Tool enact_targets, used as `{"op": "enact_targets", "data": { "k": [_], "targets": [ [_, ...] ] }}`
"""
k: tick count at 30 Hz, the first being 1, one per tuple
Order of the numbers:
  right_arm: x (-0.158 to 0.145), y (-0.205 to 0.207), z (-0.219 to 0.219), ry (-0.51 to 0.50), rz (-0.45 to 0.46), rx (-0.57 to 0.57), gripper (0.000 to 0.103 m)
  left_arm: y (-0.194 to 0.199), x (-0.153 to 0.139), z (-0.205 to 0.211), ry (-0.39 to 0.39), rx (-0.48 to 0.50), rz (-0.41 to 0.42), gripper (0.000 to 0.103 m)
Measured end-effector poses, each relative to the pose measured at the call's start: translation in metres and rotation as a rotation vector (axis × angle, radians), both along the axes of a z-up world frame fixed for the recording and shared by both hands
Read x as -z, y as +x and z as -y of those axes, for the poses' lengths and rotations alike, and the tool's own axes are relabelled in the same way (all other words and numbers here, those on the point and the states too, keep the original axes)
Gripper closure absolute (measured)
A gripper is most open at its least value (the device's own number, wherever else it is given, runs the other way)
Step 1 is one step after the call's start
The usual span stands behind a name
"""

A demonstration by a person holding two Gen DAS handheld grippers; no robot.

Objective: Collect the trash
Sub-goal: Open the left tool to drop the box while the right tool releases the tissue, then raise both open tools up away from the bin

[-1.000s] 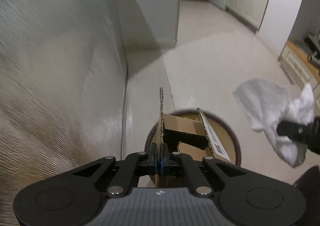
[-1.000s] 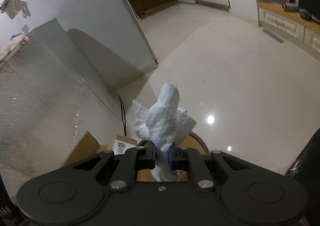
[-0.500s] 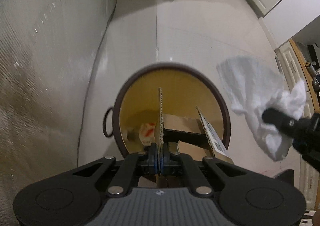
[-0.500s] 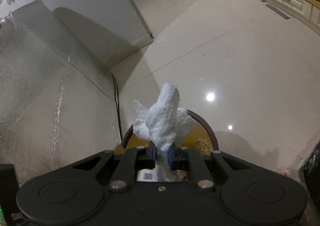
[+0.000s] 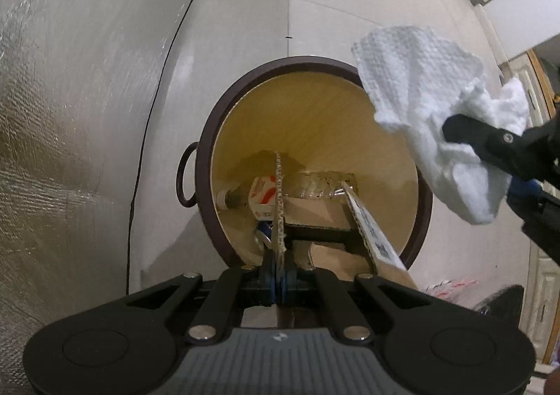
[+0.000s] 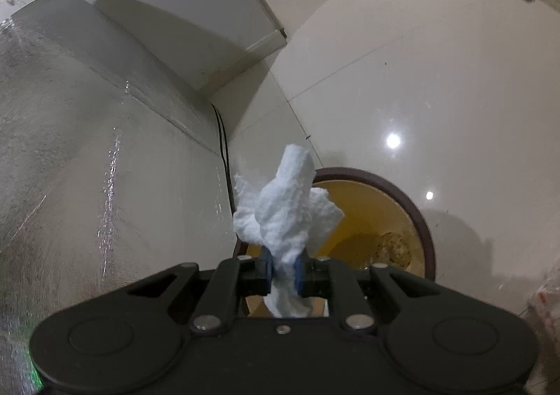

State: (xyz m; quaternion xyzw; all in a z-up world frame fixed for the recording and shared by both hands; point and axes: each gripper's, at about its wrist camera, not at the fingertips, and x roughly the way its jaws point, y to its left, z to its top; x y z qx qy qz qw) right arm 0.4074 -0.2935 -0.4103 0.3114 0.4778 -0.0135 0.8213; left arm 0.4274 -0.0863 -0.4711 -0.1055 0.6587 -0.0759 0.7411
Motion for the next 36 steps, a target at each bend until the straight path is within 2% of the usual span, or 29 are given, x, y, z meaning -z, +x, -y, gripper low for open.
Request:
{"op": "enact_targets", "data": {
  "k": [4, 6, 10, 14, 17, 18, 19, 24, 29, 36],
  "targets": [
    [0.016, 0.013, 0.003, 0.078, 0.001, 0.027, 0.090, 0.004, 0.003, 0.000, -0.013, -0.022, -0.015, 0.101],
    [0.024, 0.022, 0.003, 0.077, 0.008, 0.020, 0.088, 0.005, 0.004, 0.002, -0.015, -0.021, -0.016, 0.101],
    [0.038, 0.039, 0.004, 0.082, -0.020, 0.037, 0.066, 0.006, 0.008, -0.002, -0.030, -0.014, -0.029, 0.101],
    [0.041, 0.044, 0.005, 0.081, -0.061, 0.021, 0.053, 0.012, 0.018, 0.000, -0.032, -0.012, -0.031, 0.100],
    [0.041, 0.045, 0.005, 0.062, -0.072, 0.004, 0.052, 0.015, 0.022, 0.002, -0.010, -0.020, -0.020, 0.093],
    [0.042, 0.046, 0.004, 0.051, -0.080, -0.002, 0.052, 0.015, 0.020, 0.003, -0.006, -0.017, -0.017, 0.088],
    [0.042, 0.047, 0.004, 0.035, -0.089, -0.013, 0.052, 0.016, 0.020, 0.004, -0.001, -0.011, -0.021, 0.082],
    [0.045, 0.048, 0.005, -0.073, -0.173, -0.093, 0.050, 0.016, 0.017, 0.011, 0.011, 0.029, -0.011, 0.067],
    [0.046, 0.046, 0.006, -0.108, -0.219, -0.141, 0.050, 0.017, 0.010, 0.011, 0.048, 0.062, 0.019, 0.064],
    [0.049, 0.044, 0.004, -0.136, -0.255, -0.199, 0.050, 0.018, 0.005, 0.010, 0.052, 0.073, 0.026, 0.064]
  ]
}}
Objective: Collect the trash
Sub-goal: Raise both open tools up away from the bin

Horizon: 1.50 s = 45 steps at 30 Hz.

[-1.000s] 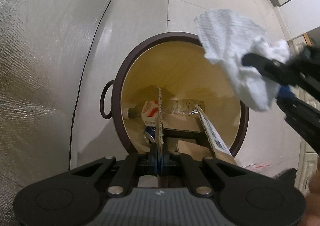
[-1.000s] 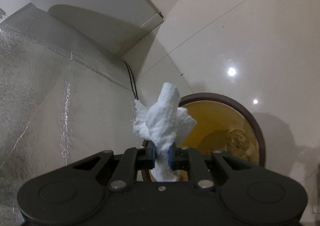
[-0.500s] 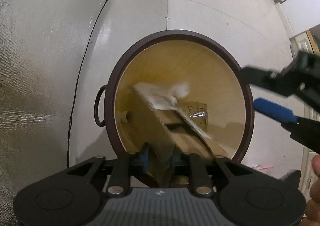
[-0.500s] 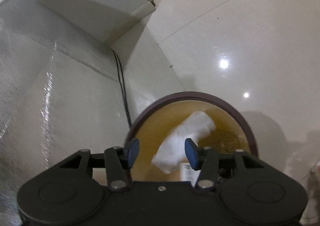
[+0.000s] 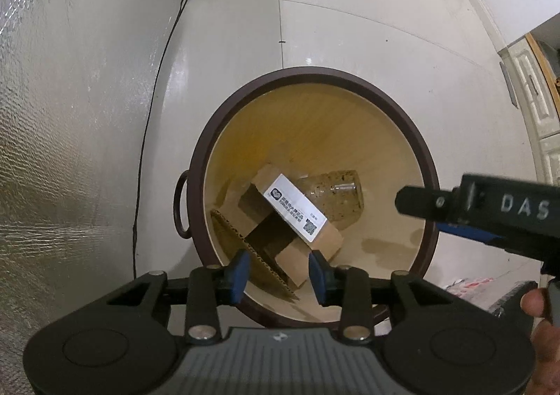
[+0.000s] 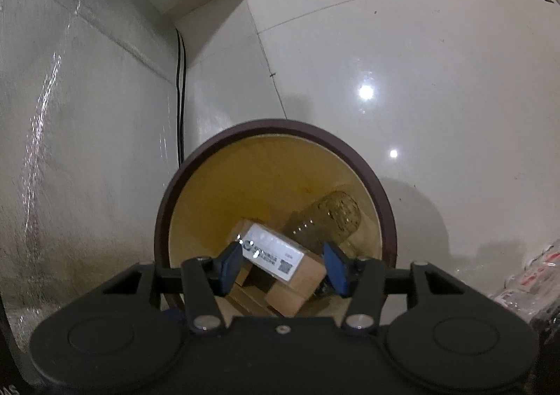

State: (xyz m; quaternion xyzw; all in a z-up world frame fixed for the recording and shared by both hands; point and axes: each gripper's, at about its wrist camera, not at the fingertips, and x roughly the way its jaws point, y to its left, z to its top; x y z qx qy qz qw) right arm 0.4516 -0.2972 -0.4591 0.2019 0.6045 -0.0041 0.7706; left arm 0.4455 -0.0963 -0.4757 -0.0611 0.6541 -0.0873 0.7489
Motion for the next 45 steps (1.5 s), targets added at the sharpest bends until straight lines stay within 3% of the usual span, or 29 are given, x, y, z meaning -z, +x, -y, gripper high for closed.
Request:
{"op": "enact_targets", "data": {
  "k": [5, 11, 13, 19, 28, 31, 34, 45],
  "targets": [
    [0.008, 0.001, -0.001, -0.034, -0.044, -0.036, 0.050, 0.003, -0.007, 0.003, 0.037, 0.016, 0.009, 0.062],
    [0.003, -0.003, 0.004, -0.038, -0.030, -0.041, 0.045, 0.005, -0.022, 0.002, 0.057, 0.016, 0.037, 0.050],
    [0.000, -0.006, 0.004, -0.039, -0.022, -0.045, 0.043, 0.004, -0.027, 0.003, 0.069, 0.023, 0.049, 0.041],
    [-0.012, -0.017, 0.001, -0.064, -0.001, -0.075, 0.031, -0.002, -0.042, 0.004, 0.103, 0.032, 0.078, 0.023],
    [-0.028, -0.045, 0.013, -0.096, 0.008, -0.026, 0.025, -0.015, -0.061, -0.011, 0.134, -0.020, 0.084, 0.008],
    [-0.036, -0.055, 0.015, -0.104, 0.019, -0.017, 0.018, -0.021, -0.070, -0.015, 0.148, -0.024, 0.087, 0.005],
    [-0.046, -0.066, 0.018, -0.112, 0.047, -0.005, 0.003, -0.029, -0.079, -0.020, 0.160, -0.023, 0.092, 0.001],
    [-0.083, -0.104, 0.018, -0.193, 0.090, -0.031, 0.000, -0.060, -0.109, -0.032, 0.180, -0.027, 0.142, 0.000]
  ]
}}
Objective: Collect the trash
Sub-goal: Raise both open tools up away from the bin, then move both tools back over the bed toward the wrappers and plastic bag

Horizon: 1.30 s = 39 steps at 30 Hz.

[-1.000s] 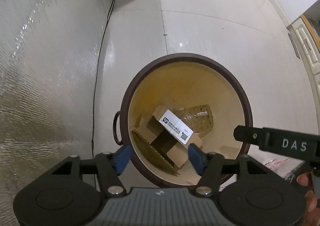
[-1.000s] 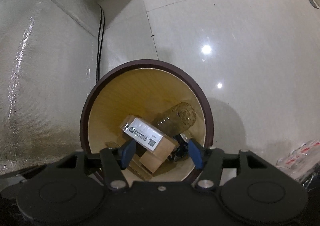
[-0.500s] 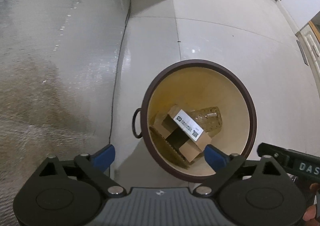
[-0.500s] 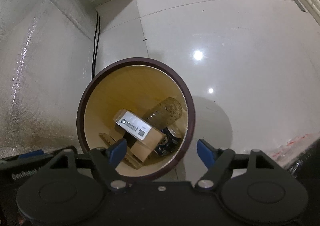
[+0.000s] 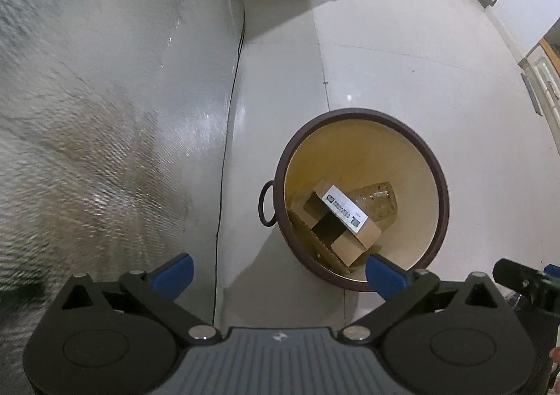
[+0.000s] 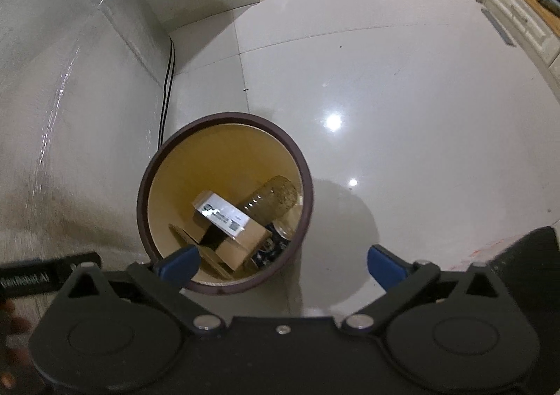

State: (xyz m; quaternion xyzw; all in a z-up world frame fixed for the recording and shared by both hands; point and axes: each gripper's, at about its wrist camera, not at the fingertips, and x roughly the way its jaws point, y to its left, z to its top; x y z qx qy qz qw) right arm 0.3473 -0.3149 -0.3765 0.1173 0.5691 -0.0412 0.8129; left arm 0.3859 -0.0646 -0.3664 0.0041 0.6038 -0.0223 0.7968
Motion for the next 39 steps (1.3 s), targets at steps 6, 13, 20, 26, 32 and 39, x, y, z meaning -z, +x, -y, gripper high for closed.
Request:
{"op": "enact_targets", "data": {
  "k": [6, 13, 20, 26, 32, 39],
  "targets": [
    [-0.025, -0.025, 0.004, -0.017, 0.042, 0.004, 0.000, -0.024, -0.024, 0.002, -0.019, 0.024, 0.036, 0.000],
    [-0.065, -0.059, 0.006, -0.034, 0.122, 0.007, 0.000, -0.058, -0.059, 0.003, -0.049, 0.051, 0.093, 0.000],
    [-0.115, -0.100, 0.015, -0.045, 0.229, 0.037, 0.000, -0.090, -0.120, 0.006, -0.091, 0.076, 0.215, 0.000],
    [-0.169, -0.135, 0.026, -0.044, 0.346, 0.070, 0.000, -0.117, -0.182, 0.011, -0.130, 0.108, 0.329, 0.000],
    [-0.219, -0.165, 0.026, -0.060, 0.465, 0.070, 0.000, -0.147, -0.241, 0.013, -0.159, 0.128, 0.452, 0.000],
    [-0.280, -0.190, 0.017, -0.068, 0.614, 0.051, 0.000, -0.188, -0.312, 0.006, -0.179, 0.142, 0.619, 0.000]
  ]
}}
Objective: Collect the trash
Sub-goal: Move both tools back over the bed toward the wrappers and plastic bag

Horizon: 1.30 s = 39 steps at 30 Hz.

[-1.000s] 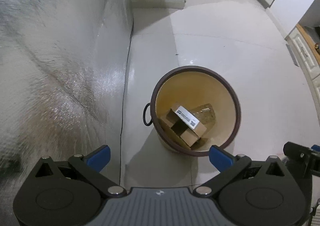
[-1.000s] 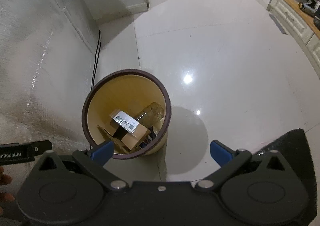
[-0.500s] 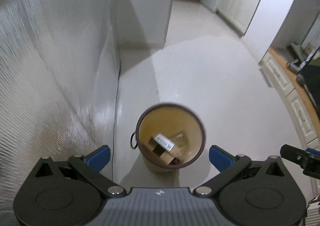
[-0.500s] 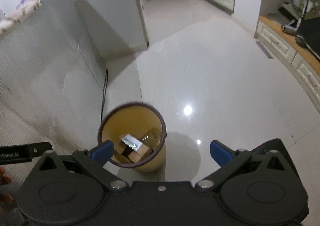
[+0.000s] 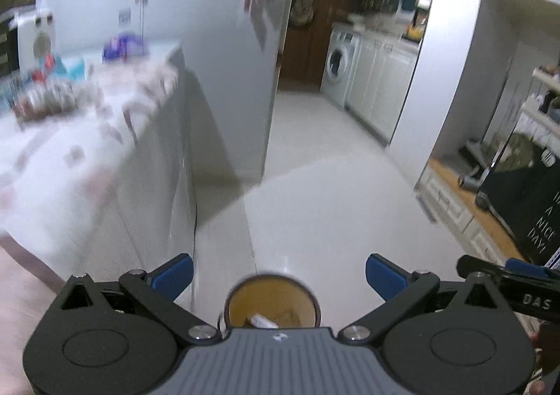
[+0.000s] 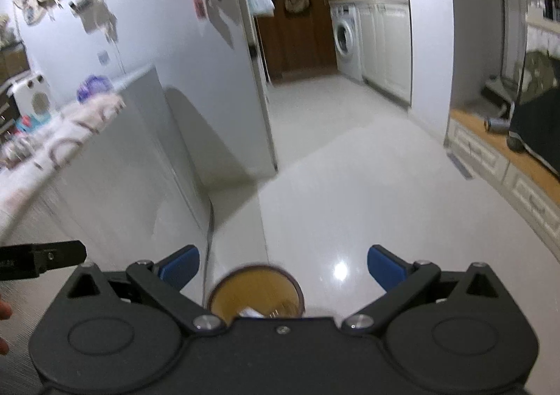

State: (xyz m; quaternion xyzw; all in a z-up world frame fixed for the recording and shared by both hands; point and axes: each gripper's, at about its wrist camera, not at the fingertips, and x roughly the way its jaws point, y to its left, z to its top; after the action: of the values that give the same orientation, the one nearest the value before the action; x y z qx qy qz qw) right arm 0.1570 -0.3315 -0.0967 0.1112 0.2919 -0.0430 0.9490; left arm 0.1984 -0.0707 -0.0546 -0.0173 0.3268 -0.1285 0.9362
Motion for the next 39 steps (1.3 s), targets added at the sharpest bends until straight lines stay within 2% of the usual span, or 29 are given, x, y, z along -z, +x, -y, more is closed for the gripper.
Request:
{"op": "enact_targets", "data": {
  "k": [5, 10, 19, 22, 28, 34, 39],
  "targets": [
    [-0.044, -0.014, -0.015, -0.027, 0.105, -0.022, 0.000, -0.025, -0.057, -0.015, 0.012, -0.001, 0.142, 0.000],
    [-0.080, -0.011, -0.038, -0.031, 0.185, -0.068, 0.000, -0.038, -0.101, -0.043, 0.042, -0.022, 0.245, 0.000],
    [-0.134, 0.018, -0.109, -0.039, 0.287, -0.203, 0.000, -0.024, -0.152, -0.123, 0.121, -0.140, 0.328, 0.000],
    [-0.146, 0.032, -0.136, -0.031, 0.307, -0.249, 0.000, -0.007, -0.166, -0.159, 0.115, -0.177, 0.330, 0.000],
    [-0.158, 0.064, -0.187, -0.006, 0.318, -0.310, 0.000, 0.037, -0.178, -0.214, 0.111, -0.270, 0.323, 0.000],
    [-0.161, 0.105, -0.233, 0.023, 0.297, -0.364, 0.000, 0.101, -0.172, -0.245, 0.084, -0.302, 0.287, 0.000],
    [-0.157, 0.144, -0.267, 0.023, 0.258, -0.410, 0.000, 0.159, -0.146, -0.269, -0.024, -0.304, 0.201, 0.000]
  ]
}}
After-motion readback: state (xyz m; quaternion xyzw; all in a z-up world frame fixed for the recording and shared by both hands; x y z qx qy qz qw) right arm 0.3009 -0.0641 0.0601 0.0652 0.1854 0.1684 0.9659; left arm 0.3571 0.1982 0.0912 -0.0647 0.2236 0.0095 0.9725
